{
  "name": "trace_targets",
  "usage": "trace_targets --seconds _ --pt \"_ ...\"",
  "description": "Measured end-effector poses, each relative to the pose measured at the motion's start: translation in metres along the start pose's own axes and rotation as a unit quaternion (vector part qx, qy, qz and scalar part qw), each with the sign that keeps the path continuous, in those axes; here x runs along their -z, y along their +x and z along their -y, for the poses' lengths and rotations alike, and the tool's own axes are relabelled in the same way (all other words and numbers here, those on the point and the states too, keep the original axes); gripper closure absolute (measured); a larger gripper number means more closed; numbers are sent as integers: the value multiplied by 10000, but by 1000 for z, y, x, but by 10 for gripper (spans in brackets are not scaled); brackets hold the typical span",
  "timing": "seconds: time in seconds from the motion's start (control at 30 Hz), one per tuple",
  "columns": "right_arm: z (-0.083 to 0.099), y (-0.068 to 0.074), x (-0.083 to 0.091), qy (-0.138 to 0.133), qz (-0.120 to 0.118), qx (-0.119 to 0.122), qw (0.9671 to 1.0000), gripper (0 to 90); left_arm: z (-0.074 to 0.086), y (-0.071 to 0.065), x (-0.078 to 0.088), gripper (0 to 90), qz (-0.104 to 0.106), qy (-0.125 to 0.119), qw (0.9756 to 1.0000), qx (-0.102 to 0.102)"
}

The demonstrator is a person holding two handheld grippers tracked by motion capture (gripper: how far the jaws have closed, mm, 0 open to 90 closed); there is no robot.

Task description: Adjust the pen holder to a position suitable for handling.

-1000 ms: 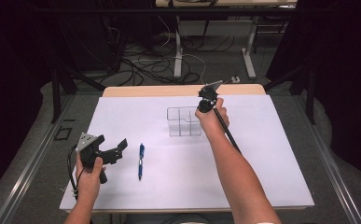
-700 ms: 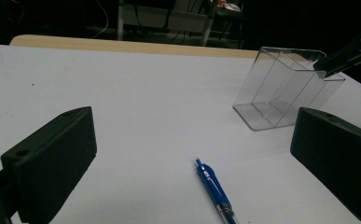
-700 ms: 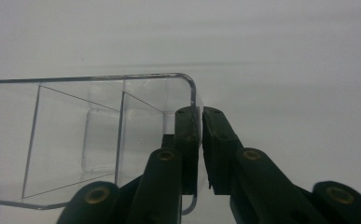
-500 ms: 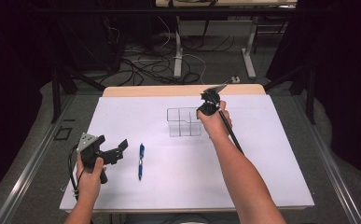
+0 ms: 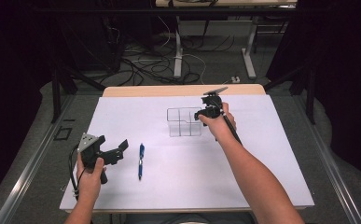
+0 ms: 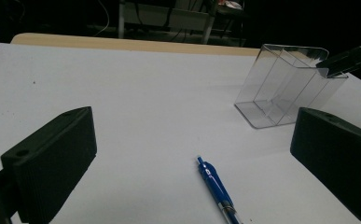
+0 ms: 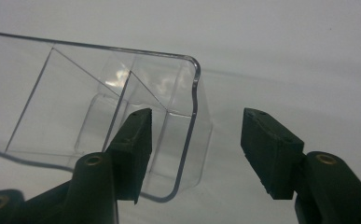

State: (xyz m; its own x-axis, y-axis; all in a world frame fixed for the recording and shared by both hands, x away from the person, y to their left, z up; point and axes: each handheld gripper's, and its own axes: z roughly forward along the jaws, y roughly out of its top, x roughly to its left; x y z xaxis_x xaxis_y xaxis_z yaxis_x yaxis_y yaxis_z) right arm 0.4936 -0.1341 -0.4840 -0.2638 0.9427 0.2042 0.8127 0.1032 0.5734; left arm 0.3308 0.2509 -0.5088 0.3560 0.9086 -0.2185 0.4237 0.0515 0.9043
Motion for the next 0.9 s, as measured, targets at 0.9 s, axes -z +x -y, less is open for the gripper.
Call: trace_targets --seconds 0.9 --pt "21 -19 60 -679 200 1331 9886 229 1 -1 -2 3 -131 131 9998 22"
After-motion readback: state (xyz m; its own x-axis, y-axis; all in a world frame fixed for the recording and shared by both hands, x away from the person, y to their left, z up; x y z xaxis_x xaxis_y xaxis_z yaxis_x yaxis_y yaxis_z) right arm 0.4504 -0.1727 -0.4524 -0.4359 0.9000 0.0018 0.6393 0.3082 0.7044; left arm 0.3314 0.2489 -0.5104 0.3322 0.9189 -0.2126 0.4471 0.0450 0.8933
